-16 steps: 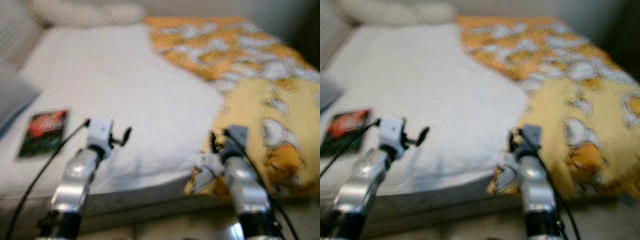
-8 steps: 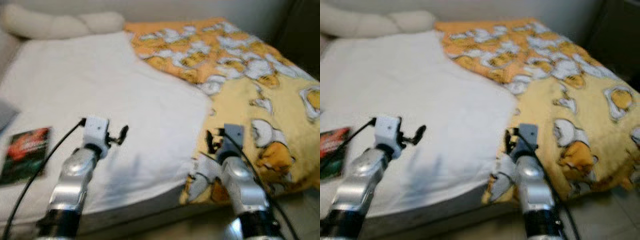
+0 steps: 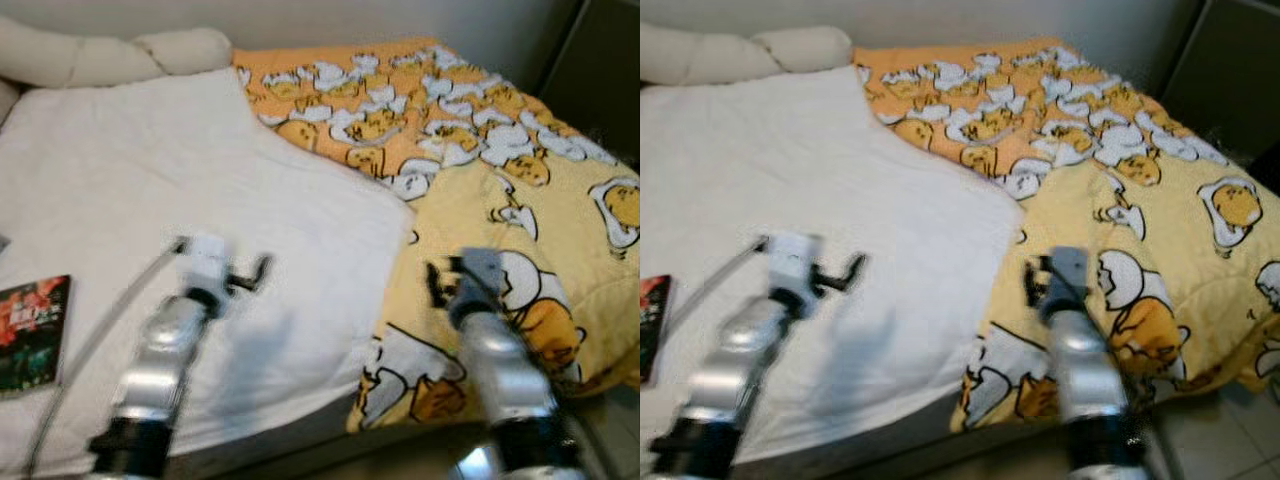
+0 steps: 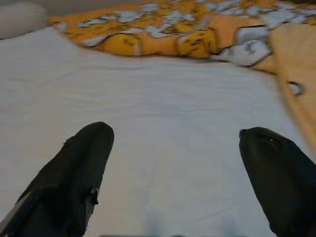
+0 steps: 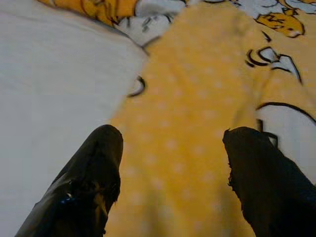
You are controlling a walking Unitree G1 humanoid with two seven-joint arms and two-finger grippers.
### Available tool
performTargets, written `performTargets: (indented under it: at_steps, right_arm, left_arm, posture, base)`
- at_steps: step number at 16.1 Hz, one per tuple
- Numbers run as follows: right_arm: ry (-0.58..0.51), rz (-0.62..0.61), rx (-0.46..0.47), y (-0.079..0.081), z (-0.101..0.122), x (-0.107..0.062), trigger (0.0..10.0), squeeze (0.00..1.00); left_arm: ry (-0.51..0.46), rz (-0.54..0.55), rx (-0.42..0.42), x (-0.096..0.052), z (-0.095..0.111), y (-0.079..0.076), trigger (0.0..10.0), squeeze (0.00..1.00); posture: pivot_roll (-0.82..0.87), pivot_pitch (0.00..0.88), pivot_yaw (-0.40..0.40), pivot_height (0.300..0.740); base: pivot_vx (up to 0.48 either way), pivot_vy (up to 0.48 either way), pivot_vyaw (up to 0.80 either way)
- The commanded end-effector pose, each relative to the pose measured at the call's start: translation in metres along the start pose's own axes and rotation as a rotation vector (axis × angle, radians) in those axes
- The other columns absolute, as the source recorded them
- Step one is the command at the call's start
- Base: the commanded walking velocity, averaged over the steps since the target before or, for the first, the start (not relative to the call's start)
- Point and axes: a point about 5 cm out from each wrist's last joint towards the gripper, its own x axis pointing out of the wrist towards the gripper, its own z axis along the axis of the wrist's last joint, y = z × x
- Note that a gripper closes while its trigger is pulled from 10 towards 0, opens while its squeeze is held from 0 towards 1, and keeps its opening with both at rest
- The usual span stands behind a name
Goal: Clean up the room
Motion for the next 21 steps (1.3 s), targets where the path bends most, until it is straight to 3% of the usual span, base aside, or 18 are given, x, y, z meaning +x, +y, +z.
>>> performTargets:
  at_steps: [1, 2, 3, 6, 7, 10, 14, 15, 21]
  right_arm:
    - [0.008, 0.064, 0.001, 0.013, 0.004, 0.003, 10.0, 0.0]
    - [0.032, 0.127, -0.043, 0.017, 0.003, 0.007, 10.0, 0.66]
    - [0.068, 0.172, -0.083, 0.019, 0.002, 0.013, 10.0, 1.0]
    - [0.137, 0.14, -0.141, 0.016, 0.0, 0.025, 10.0, 1.0]
    - [0.196, 0.167, -0.186, 0.022, -0.002, 0.036, 10.0, 1.0]
    - [0.229, 0.217, -0.217, 0.029, 0.0, 0.041, 10.0, 1.0]
    - [0.247, 0.232, -0.279, 0.036, 0.007, 0.048, 10.0, 1.0]
    - [0.254, 0.22, -0.279, 0.037, 0.006, 0.048, 10.0, 0.0]
    - [0.285, 0.199, -0.278, 0.043, -0.019, 0.041, 10.0, 0.0]
  left_arm:
    - [0.005, 0.025, 0.028, -0.002, 0.001, 0.009, 10.0, 0.0]
    - [0.009, 0.012, 0.041, -0.003, 0.002, 0.009, 10.0, 0.0]
    - [0.023, -0.033, 0.063, -0.004, 0.001, 0.006, 10.0, 0.0]
    - [0.057, -0.17, 0.116, -0.009, -0.002, -0.004, 10.0, 0.0]
    - [0.102, -0.315, 0.189, -0.015, -0.007, -0.015, 10.0, 0.0]
    - [0.134, -0.374, 0.247, -0.022, -0.008, -0.016, 10.0, 0.0]
    - [0.174, -0.449, 0.291, -0.048, -0.005, -0.016, 10.0, 0.0]
    - [0.177, -0.476, 0.291, -0.057, -0.002, -0.019, 10.0, 0.0]
    - [0.166, -0.407, 0.272, -0.091, 0.011, -0.02, 10.0, 0.0]
  posture:
    - [0.05, 0.0, -0.023, 0.74]
    - [0.06, 0.0, -0.033, 0.74]
    - [0.07, 0.0, -0.039, 0.74]
    - [0.1, 0.0, -0.055, 0.74]
    - [0.1, 0.0, -0.053, 0.74]
    - [0.12, 0.0, -0.058, 0.74]
    - [0.17, 0.139, -0.058, 0.74]
    - [0.18, 0.168, -0.06, 0.74]
    - [0.25, 0.279, -0.064, 0.74]
  base:
    - [0.0, 0.0, 0.0]
    - [0.0, 0.0, 0.0]
    - [0.0, 0.0, 0.0]
    - [0.0, 0.0, 0.0]
    - [0.0, 0.0, 0.0]
    - [0.0, 0.0, 0.0]
    - [0.0, 0.0, 0.0]
    - [0.0, 0.0, 0.0]
    - [0.0, 0.0, 0.0]
